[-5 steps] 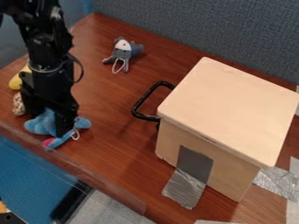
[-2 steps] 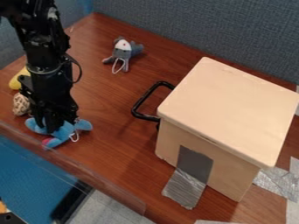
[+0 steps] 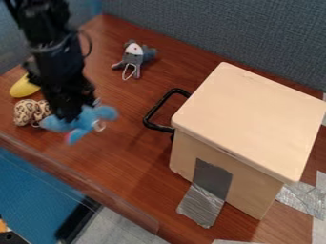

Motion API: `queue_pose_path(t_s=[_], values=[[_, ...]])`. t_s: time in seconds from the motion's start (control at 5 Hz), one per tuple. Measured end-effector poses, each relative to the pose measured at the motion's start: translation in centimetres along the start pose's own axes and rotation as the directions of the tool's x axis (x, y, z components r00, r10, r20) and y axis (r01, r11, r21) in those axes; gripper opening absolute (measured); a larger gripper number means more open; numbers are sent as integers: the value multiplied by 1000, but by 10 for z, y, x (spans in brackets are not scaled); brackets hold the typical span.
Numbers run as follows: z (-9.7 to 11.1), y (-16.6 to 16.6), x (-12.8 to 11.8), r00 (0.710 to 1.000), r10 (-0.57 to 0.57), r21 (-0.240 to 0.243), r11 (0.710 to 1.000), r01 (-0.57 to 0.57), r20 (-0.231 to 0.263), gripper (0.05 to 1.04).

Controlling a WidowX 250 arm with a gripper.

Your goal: Put the blue elephant on top of the drawer

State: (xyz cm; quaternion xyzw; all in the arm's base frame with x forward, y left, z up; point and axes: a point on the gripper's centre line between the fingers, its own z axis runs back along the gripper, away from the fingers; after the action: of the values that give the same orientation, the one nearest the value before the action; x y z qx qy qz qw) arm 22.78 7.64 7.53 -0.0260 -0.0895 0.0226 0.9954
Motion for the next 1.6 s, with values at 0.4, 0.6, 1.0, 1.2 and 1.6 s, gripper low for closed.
queue_pose_path(t_s=[0.4,0.6,1.0,1.2,1.6], values=[[28,-68,39,993,-83,-91,992,91,86,108],[41,-112,61,984,-145,-142,977,160,108,108],[58,-149,73,968,-207,-171,958,230,143,108],[56,-150,72,964,-221,-161,956,244,148,108],[32,-154,68,963,-250,-152,953,262,97,345]])
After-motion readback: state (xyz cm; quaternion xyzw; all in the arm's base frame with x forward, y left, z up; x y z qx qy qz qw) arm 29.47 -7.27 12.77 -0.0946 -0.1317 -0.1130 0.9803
